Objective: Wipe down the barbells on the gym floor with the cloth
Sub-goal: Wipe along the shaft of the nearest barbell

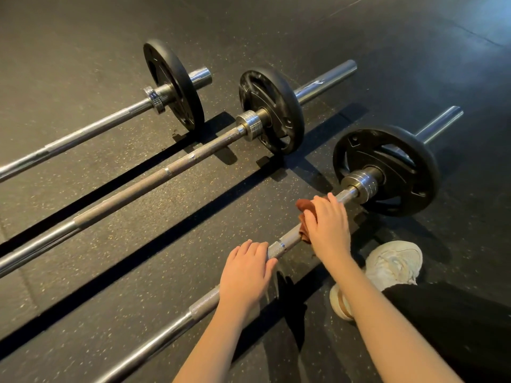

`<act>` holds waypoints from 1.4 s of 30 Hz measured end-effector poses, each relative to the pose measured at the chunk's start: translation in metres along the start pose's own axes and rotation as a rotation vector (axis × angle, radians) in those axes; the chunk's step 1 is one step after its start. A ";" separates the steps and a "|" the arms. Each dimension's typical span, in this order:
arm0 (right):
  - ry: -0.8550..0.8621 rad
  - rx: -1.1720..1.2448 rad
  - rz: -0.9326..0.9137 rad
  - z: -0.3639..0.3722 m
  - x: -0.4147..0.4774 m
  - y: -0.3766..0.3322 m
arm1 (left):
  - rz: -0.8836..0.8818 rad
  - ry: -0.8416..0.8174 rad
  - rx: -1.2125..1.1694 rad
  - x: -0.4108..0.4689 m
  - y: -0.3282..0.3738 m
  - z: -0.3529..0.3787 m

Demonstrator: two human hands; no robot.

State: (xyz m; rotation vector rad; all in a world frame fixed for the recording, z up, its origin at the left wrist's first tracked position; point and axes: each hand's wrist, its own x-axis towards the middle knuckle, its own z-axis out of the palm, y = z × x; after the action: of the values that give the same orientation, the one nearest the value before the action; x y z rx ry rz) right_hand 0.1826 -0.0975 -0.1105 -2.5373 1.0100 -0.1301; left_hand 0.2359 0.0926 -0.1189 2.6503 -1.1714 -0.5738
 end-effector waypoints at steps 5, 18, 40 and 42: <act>-0.135 0.015 -0.288 0.014 -0.048 -0.018 | -0.007 -0.030 -0.007 0.002 0.001 0.000; -0.187 -0.059 -0.386 0.008 -0.045 -0.013 | -0.058 -0.047 -0.061 -0.011 -0.003 -0.009; -0.138 0.015 -0.257 0.037 -0.100 -0.066 | -0.159 -0.068 -0.064 -0.056 -0.030 -0.014; -0.174 -0.040 -0.346 0.027 -0.076 -0.048 | -0.158 -0.066 -0.053 -0.062 -0.035 -0.013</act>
State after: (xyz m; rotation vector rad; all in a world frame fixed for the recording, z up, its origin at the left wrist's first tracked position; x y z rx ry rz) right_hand 0.1633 -0.0054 -0.1109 -2.6835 0.5083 0.0146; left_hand 0.2270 0.1624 -0.1014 2.7139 -0.9543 -0.7140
